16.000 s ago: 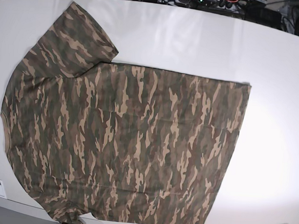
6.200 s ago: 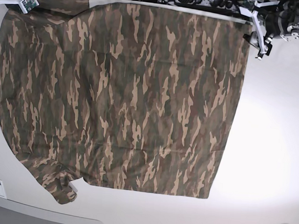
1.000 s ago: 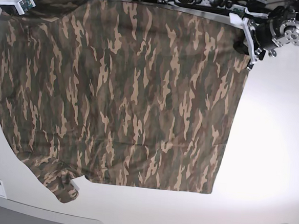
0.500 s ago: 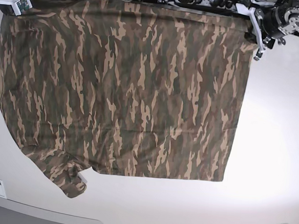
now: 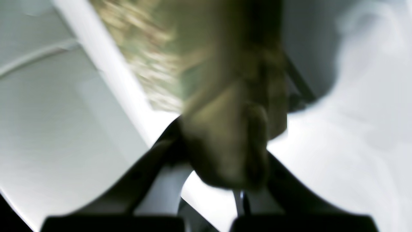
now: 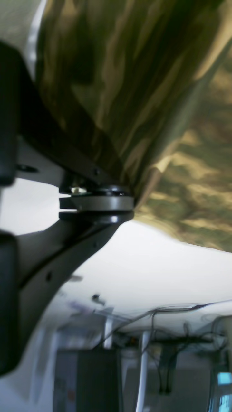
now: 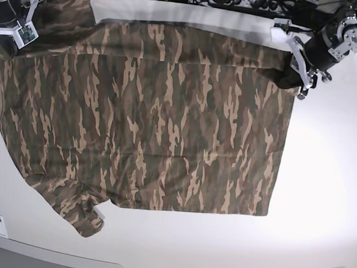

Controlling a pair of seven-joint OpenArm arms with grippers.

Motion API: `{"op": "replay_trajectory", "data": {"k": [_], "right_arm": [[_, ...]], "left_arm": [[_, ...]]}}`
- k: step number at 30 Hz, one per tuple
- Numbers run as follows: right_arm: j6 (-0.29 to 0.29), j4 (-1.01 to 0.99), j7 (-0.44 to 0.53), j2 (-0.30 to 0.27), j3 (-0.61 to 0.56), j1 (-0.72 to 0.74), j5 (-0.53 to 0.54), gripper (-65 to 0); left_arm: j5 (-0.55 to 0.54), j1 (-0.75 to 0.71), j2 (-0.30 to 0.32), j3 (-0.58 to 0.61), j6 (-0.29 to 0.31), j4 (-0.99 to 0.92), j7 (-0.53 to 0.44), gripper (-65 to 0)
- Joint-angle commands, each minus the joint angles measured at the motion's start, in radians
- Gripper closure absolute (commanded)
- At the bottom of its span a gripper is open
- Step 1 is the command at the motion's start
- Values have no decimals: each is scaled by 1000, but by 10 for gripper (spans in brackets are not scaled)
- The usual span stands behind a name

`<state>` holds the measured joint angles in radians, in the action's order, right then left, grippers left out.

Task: Fold the T-shirt properly
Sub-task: 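Lift the shoulder edge and fold it toward the hem with both grippers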

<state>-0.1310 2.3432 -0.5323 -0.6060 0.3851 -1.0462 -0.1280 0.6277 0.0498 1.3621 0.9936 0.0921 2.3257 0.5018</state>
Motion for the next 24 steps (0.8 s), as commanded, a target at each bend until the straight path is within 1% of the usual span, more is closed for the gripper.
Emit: {"op": "replay_trajectory", "data": {"k": [1, 3, 7, 11, 14, 18, 20, 23, 24], "right_arm": [[10, 13, 21, -10, 10, 16, 3, 0], [-1, 13, 27, -10, 10, 61, 28, 0], [-2, 13, 36, -19, 10, 138, 25, 0], [-3, -48, 52, -32, 10, 200, 52, 0], [-55, -94, 63, -32, 10, 267, 106, 0], [-93, -159, 73, -32, 8, 359, 159, 0], [-114, -190, 74, -32, 8, 392, 159, 0], [-126, -224, 78, -33, 8, 436, 161, 0], [-128, -230, 77, -37, 8, 451, 179, 0]], "left_arm": [[-4, 24, 12, -6, -7, -11, 14, 0], [-8, 57, -10, -6, -7, -43, 13, 0], [-20, 137, -46, -6, -8, -122, -24, 0], [-45, 187, -85, -6, -8, -192, -58, 0], [-50, 219, -127, -6, -8, -240, -75, 0], [-73, 267, -185, -6, -8, -304, -91, 0], [-72, 281, -201, -6, -8, -333, -91, 0], [-72, 296, -216, -6, -8, -366, -92, 0], [-72, 298, -216, -6, -8, -371, -92, 0]]}}
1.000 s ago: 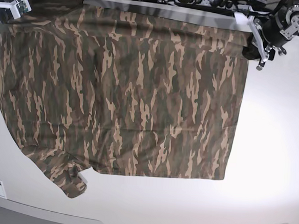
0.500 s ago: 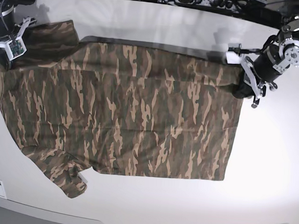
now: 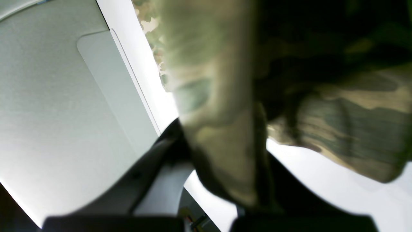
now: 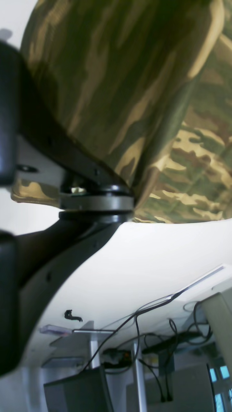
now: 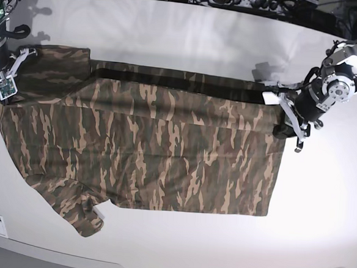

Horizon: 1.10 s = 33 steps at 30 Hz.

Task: Fold the T-shirt properly
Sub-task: 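Lift the shoulder edge and fold it toward the hem with both grippers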

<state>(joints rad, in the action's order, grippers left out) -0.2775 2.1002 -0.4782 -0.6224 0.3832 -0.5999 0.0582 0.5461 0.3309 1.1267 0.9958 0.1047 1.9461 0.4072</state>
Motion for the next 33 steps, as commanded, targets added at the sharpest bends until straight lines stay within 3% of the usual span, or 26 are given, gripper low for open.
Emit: {"op": "replay_trajectory", "data": {"k": [1, 8, 17, 20, 21, 23, 25, 26, 28, 29, 31, 32, 33], "right_arm": [[19, 9, 23, -28, 10, 19, 15, 0], [-14, 7, 24, -46, 10, 99, 77, 0], [-42, -8, 56, -45, -2, 99, 129, 0], [-29, -45, 117, -45, -11, 119, 128, 0], [-8, -56, 121, -45, -11, 132, 126, -50], [45, -66, 119, -45, -11, 159, 129, -210], [84, -66, 119, -45, -11, 174, 138, -308], [87, -66, 119, -45, -11, 180, 154, -315], [84, -66, 119, -45, -11, 183, 182, -308], [75, -66, 119, -45, -11, 182, 208, -269], [36, -66, 91, -45, -11, 182, 266, -75], [19, -66, 64, -44, -11, 182, 298, 0], [1, -66, 43, -41, -11, 182, 324, 0]], "left_arm": [[9, 19, 19, -9, -21, 8, 3, 0], [2, 19, 20, -9, -98, 9, 19, 0], [-34, 19, 17, -9, -98, 9, 19, 0], [-32, 19, 17, -9, -181, 8, 20, 0], [-32, 19, 17, -9, -231, 8, 32, -65], [-44, 19, 17, -9, -343, 9, 58, -189], [-111, 18, 17, -9, -428, 9, 64, -236], [-140, 18, 17, -9, -448, 9, 65, -236], [-163, 18, 17, -9, -462, 9, 65, -231], [-163, 18, 17, -9, -475, 9, 65, -197], [-163, 18, 17, -9, -531, 9, 72, -37], [-163, 18, 17, -9, -563, 9, 72, 0], [-163, 18, 16, -9, -574, 9, 72, 0]]}}
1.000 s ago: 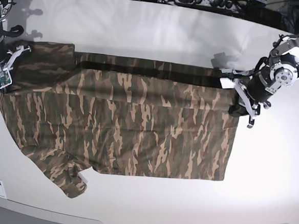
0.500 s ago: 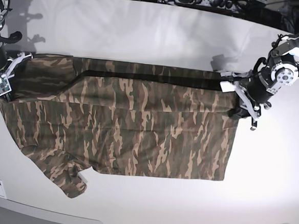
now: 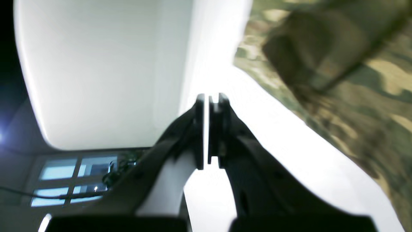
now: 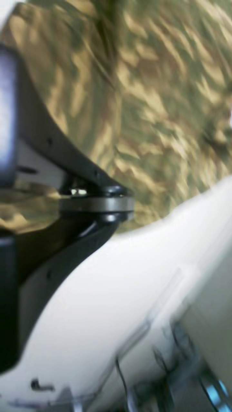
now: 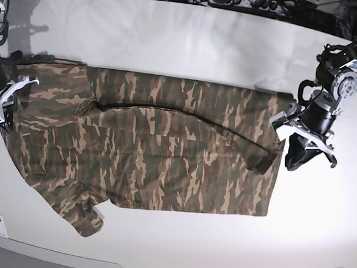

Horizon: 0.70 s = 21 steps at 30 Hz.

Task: Fold the T-shirt properly
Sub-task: 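Lift the shoulder edge and fold it toward the hem with both grippers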

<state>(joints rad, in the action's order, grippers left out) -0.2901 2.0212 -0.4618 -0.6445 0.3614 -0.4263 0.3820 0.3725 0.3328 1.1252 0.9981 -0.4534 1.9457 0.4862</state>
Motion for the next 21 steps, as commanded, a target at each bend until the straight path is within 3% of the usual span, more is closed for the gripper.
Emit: {"op": "replay_trajectory", "data": {"k": [1, 5, 10, 13, 18, 21], "right_arm": [[-6, 13, 16, -14, 10, 8, 21, 0], [-43, -5, 2, -4, -5, 10, 53, 0], [-42, -137, -57, -4, -130, 90, 36, 0], [-43, -266, -133, -4, -217, 164, 34, 0], [-49, -394, -239, -4, -298, 207, 34, 0], [-71, -399, -254, -4, -304, 192, 40, 0]], "left_arm": [[10, 17, 15, -11, -11, 9, -8, 0], [-93, 17, -41, -11, 58, 6, -26, 0], [-207, 17, -148, -11, 278, -79, -64, 0], [-250, 17, -194, -11, 370, -141, -60, 0], [-309, 16, -211, -11, 538, -211, -60, 0], [-311, 17, -211, -11, 603, -224, -60, 0]]}}
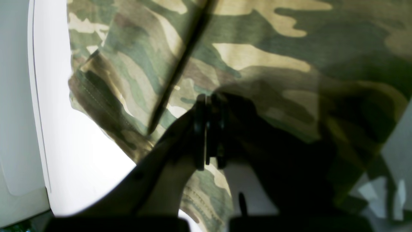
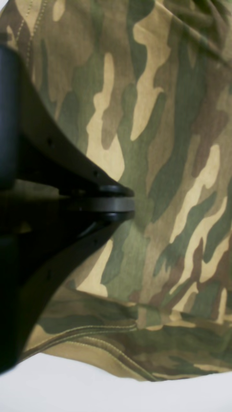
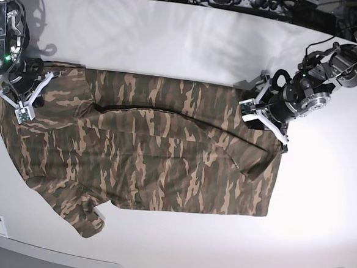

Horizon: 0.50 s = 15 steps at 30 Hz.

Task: Fold the T-shirt properly
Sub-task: 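Lift the shoulder edge and fold it toward the hem with both grippers, then lay the folded edge down and release it from both grippers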

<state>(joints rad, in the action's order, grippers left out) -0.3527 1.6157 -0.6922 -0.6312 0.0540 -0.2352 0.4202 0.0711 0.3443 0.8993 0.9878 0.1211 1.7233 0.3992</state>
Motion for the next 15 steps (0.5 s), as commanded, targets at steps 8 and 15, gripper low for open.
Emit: {"op": "replay_trajectory", "data": {"k": [8, 15], "right_arm": [[-7, 33, -64, -18, 5, -71, -2, 0], [-7, 158, -65, -20, 7, -170, -31, 0]], "left_arm": [[-157, 2, 18, -1, 210, -2, 141, 0], [-267, 2, 19, -1, 310, 15, 258, 0]]}}
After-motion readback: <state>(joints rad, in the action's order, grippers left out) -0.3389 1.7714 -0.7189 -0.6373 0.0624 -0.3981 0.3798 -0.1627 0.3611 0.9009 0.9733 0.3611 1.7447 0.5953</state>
